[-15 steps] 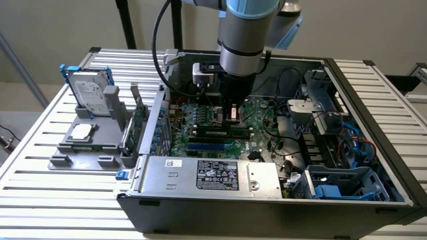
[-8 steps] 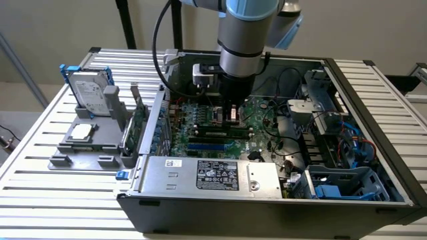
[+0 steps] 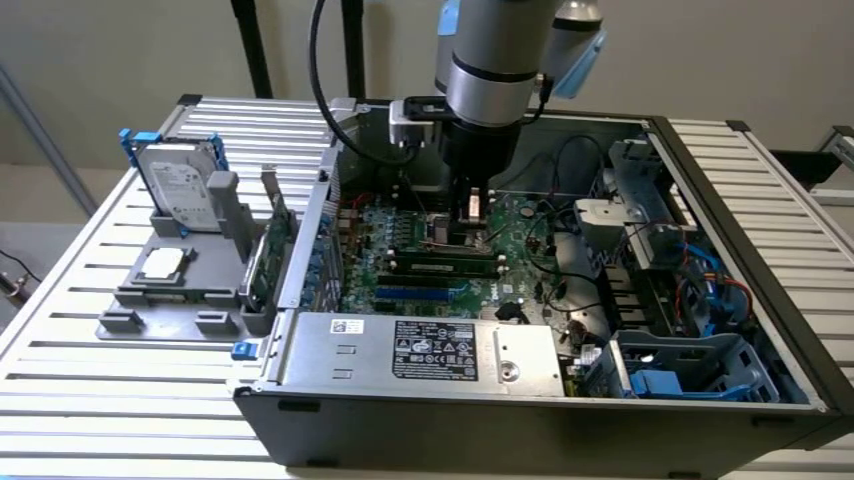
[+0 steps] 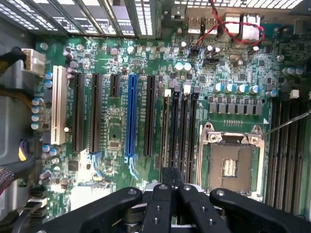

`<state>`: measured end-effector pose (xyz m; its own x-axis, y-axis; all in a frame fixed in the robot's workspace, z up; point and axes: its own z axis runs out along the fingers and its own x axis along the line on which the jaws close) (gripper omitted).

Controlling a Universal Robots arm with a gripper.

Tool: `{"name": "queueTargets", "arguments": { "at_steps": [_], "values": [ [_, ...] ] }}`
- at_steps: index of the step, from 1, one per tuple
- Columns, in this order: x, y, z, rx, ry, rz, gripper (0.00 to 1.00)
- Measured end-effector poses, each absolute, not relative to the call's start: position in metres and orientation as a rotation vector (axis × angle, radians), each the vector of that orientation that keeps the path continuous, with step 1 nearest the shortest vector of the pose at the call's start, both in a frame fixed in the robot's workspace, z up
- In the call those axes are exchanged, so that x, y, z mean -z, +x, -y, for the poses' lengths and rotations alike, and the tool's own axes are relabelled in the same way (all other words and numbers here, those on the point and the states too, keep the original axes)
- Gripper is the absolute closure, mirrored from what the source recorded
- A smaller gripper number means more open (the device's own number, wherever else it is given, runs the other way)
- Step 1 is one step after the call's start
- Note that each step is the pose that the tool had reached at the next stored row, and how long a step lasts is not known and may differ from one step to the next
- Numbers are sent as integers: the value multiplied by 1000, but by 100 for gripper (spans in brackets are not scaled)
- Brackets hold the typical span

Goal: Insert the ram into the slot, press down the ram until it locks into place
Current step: 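Press down the ram until it locks into place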

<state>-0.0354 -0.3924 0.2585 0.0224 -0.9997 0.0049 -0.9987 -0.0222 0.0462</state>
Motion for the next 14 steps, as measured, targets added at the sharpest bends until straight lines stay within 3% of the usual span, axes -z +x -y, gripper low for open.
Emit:
{"name": "queueTargets", "arguments": {
  "at_steps": [14],
  "values": [
    [-259, -35, 392, 45, 2220, 2171, 89]
  ]
}}
